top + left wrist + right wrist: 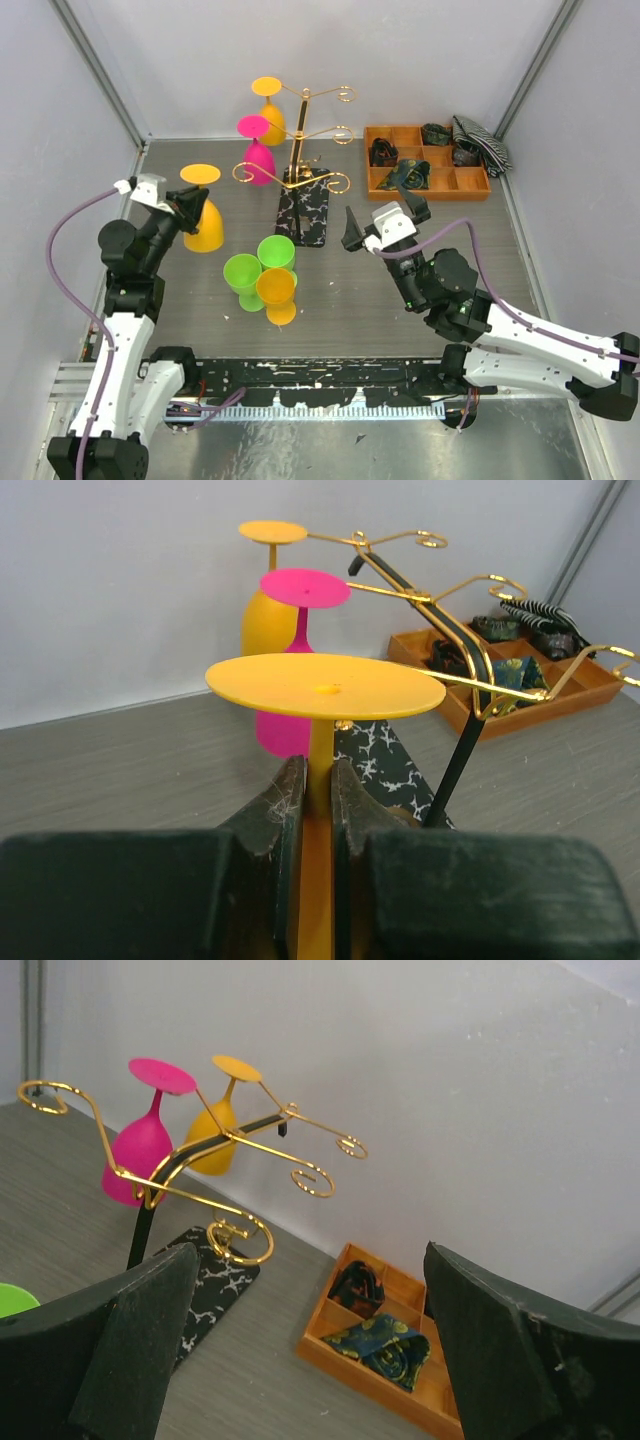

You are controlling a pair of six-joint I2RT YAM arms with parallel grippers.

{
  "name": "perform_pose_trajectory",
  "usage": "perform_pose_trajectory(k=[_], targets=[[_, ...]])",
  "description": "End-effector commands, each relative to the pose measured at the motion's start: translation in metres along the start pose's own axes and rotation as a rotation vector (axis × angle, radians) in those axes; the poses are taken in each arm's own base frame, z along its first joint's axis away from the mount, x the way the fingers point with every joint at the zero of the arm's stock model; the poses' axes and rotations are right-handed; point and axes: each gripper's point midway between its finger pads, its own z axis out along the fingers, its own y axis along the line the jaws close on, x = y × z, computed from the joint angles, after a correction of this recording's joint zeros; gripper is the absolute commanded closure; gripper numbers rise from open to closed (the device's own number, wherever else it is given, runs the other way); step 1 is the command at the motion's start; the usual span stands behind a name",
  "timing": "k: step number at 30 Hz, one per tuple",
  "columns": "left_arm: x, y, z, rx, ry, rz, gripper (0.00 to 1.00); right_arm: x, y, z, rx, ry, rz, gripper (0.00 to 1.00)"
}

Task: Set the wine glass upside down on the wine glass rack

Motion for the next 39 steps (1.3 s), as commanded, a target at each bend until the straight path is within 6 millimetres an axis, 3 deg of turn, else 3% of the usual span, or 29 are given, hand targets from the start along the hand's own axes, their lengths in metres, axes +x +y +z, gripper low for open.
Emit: perform_pose_trajectory(k=[1, 4, 7, 15, 23, 31, 39], targets=[[-0.027, -0.007, 0.006, 0.061, -0.119, 0.087, 1.00, -0.001, -0.018, -0.007, 0.057, 0.053, 0.079, 0.00], [-0.011, -0.004, 0.010, 0.062, -0.119, 0.081, 1.00, -0.001, -0.021, -0.012, 0.055, 0.039, 0.098, 0.00], [-0.011, -0.008, 0.009, 0.085, -0.178, 0.082, 1.00, 0.000, -0.021, -0.015, 0.045, 0.031, 0.099, 0.00], [0.013, 0.011, 0.007, 0.001, -0.292, 0.022, 1.00, 0.001, -0.017, -0.017, 0.012, 0.031, 0.084, 0.00], [0.004, 0.010, 0.010, 0.004, -0.346, 0.055, 1.00, 0.004, -0.023, -0.025, 0.016, 0.016, 0.065, 0.00], [0.008, -0.006, 0.021, 0.085, -0.323, 0.066, 1.00, 0.007, -0.026, -0.026, 0.027, 0.032, 0.035, 0.00], [0.022, -0.040, 0.035, 0.178, -0.289, 0.120, 1.00, 0.008, -0.027, -0.026, 0.034, 0.044, 0.043, 0.00]])
